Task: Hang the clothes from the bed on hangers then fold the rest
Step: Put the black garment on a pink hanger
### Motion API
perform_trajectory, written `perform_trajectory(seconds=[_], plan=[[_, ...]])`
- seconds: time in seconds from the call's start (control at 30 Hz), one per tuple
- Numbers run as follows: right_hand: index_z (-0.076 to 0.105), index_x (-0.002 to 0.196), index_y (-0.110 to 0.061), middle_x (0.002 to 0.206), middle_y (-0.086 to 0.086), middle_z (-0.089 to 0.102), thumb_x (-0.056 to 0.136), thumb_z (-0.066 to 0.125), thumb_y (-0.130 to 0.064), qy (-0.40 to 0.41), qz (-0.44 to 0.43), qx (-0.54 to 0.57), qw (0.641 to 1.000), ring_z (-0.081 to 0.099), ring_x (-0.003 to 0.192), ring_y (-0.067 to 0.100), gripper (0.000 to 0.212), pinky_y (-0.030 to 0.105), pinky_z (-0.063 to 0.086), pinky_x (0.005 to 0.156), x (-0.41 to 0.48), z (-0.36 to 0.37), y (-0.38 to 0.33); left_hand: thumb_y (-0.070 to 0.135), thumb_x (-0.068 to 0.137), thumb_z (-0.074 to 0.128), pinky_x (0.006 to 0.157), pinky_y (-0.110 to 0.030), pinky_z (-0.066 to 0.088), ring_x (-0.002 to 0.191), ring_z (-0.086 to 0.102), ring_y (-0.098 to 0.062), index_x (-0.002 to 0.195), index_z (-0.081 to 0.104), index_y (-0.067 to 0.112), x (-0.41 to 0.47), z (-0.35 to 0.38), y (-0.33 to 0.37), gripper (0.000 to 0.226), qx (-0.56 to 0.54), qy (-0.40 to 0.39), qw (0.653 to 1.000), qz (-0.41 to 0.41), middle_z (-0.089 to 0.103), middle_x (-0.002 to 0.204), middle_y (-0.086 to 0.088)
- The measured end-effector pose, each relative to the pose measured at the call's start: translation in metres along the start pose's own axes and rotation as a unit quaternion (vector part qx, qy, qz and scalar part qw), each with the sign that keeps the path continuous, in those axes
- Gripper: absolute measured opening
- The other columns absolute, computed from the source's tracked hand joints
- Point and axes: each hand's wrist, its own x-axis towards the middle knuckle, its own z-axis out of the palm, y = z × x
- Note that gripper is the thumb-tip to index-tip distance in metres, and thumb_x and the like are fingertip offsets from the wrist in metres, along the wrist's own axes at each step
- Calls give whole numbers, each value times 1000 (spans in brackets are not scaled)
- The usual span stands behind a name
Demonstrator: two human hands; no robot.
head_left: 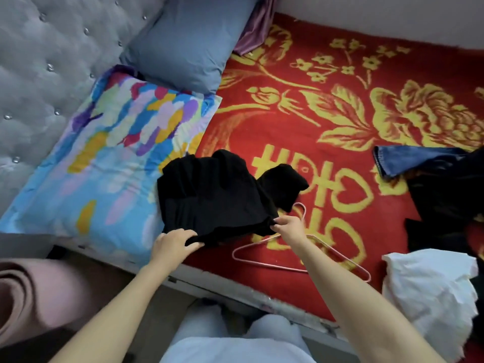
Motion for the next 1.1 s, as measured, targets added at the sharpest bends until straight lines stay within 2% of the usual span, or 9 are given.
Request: perform_trajectory(seconds=[0.17,0.27,0.4,0.53,0.67,0.83,0.93,1.0,1.1], plan=[[68,85,-2,76,10,61,82,62,3,-55,-5,-36,998,53,71,18,8,26,38,62,8,-9,28,42,91,56,69,-31,36,86,60,-17,89,62,31,-15,18,20,13,-69,24,996,-41,58,80,12],[69,91,-2,86,11,67,83,64,0,-73,-7,-60,996,56,79,16,10,24,41,66,12,-14,44,41,89,59,69,-33,37,78,58,-18,73,57,29,-20,26,30,20,-102,18,993,-64,55,70,9],[69,102,-7,102,8,69,86,58,-6,-49,25,-136,989,61,85,18,19,25,47,69,23,-34,82,44,88,59,74,-36,42,75,58,-17,77,62,21,-27,39,42,26,-105,8,992,-74,56,69,7],[63,117,-12,108,9,68,85,51,-8,-2,103,-180,978,63,96,26,34,30,46,77,35,-60,122,43,88,59,64,-34,39,70,56,-15,78,65,15,-32,44,48,30,-120,39,987,-96,60,70,1],[57,124,-12,109,13,66,84,54,-14,5,104,-236,966,60,101,30,40,34,47,80,51,-68,143,43,87,60,54,-34,34,58,52,-16,69,62,15,-25,43,47,33,-141,74,978,-135,54,57,1],[43,131,-9,131,13,52,89,54,-25,-30,43,-351,935,48,120,31,46,40,40,94,72,-50,153,44,85,60,55,-34,39,61,56,-20,70,62,14,-11,44,48,34,-161,84,973,-141,59,59,-5],[15,148,-10,154,13,23,92,53,-38,-54,65,-342,936,23,141,28,73,45,26,110,88,-37,156,45,84,61,55,-32,38,62,57,-22,69,63,15,2,41,45,34,-170,77,973,-134,59,60,-7],[4,151,-14,157,13,10,92,50,-45,-53,94,-324,940,12,144,29,81,48,18,113,98,-30,157,46,83,60,58,-34,42,65,58,-24,70,64,14,7,38,40,35,-181,71,973,-124,61,64,-9],[13,149,-13,153,16,22,90,49,-53,-12,115,-333,936,22,141,31,80,50,21,111,103,-14,159,48,82,58,68,-44,48,71,61,-27,76,66,10,13,34,32,40,-206,51,971,-112,64,71,-13]])
